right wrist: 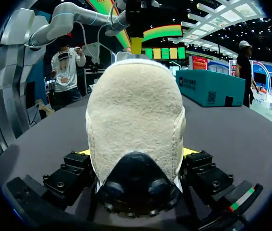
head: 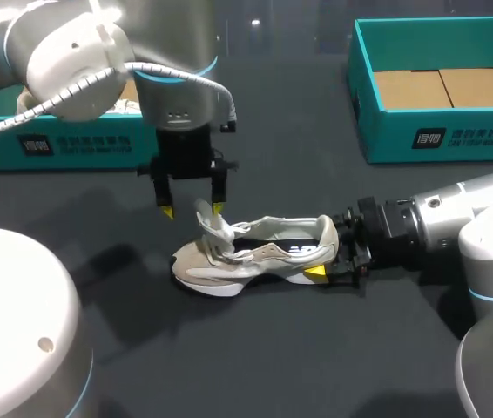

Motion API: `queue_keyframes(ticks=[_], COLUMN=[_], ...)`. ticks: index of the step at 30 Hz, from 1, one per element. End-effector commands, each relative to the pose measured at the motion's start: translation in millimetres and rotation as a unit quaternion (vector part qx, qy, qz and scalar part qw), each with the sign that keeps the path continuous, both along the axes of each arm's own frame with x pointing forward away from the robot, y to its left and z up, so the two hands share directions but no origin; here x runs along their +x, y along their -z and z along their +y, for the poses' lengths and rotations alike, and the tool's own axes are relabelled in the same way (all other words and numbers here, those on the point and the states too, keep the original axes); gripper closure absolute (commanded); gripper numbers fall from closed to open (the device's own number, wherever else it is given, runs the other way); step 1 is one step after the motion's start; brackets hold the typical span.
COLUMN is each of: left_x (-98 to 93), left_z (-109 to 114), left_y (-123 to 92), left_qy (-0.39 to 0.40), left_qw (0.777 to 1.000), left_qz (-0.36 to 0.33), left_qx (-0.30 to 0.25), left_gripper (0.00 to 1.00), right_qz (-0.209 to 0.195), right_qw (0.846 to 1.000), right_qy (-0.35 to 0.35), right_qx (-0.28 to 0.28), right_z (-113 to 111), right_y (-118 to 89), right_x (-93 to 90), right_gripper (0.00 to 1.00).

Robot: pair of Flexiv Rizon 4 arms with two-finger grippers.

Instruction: Take the shoe out of the shoebox, open the shoe tongue, remove and reinsert the insole, then place the shoe into the shoebox

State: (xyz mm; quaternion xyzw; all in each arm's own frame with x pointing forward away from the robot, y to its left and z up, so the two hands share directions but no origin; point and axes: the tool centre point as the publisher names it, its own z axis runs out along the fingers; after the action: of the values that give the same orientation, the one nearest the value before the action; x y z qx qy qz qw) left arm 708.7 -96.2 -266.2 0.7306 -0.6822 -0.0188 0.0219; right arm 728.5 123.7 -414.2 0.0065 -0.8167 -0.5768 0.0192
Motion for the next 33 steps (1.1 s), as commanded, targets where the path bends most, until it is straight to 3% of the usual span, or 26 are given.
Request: queue_keyframes(ticks=[1,11,33], left_x=[-4.4,-0.5,-2.1], left_z=[-1,-13,-30], left_y=[-14,-36,-54], left_qy=[0.016,0.082,0.232], left_qw=[1.000,0.996,0.969], left_qz=[-0.009,0.006,-0.009], left_qx=[-0.010,-0.047,-0.088], left_gripper=[0.31,0.31,0.33], right_qz=[0.001,0.001,0.001], right_qw=[1.000,1.000,1.000], right_qy=[0.000,0.000,0.000], right_qx=[-0.002,-0.002,-0.002], right_z=[3,3,3], right_y=[2,2,2], right_x=[-1.3,-1.3,-1.3], right_gripper=[1.00,1.00,1.00])
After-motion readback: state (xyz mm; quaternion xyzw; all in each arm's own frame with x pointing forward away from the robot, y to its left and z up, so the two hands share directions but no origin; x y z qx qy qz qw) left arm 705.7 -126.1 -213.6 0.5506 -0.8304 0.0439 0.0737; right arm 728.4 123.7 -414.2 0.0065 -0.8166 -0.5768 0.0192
